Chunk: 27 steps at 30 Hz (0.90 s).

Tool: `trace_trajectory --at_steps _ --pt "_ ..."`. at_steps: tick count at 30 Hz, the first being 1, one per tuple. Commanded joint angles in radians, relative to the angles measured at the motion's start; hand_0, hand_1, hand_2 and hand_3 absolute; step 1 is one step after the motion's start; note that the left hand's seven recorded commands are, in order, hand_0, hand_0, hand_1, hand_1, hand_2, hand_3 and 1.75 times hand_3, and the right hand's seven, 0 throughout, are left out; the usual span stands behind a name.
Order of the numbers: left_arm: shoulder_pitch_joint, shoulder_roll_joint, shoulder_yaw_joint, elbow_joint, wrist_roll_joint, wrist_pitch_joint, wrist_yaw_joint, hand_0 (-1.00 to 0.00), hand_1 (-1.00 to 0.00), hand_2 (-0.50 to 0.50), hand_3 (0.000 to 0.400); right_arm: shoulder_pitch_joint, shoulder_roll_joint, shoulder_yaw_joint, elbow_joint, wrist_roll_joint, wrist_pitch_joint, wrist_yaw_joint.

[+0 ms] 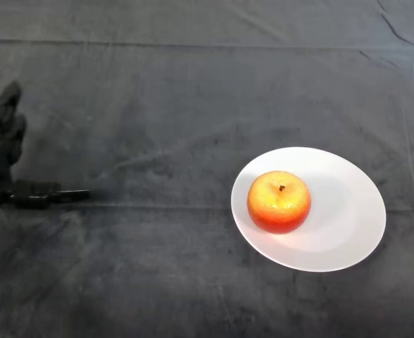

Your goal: Move the apple to the plate

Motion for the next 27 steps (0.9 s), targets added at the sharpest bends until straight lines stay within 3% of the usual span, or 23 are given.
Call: trace_trajectory --at_steps 1,15,27 --pt "0.04 0.057 0.04 0.026 -0.034 0.02 0.0 0.0 0.0 0.0 0.0 0.001 -0.01 -0.0119 -0.003 -0.0014 -0.004 -0.0034" --pt "0.061 0.091 0.264 0.04 -0.223 0.129 0.002 0.0 0.0 0.0 0.0 0.001 -0.01 -0.0119 -0.003 -0.0014 -0.003 -0.0037" --pt "0.082 0.164 0.414 0.035 -0.335 0.196 -0.005 0.0 0.0 0.0 0.0 0.001 -0.011 -0.0122 -0.002 -0.0012 -0.003 -0.0033"
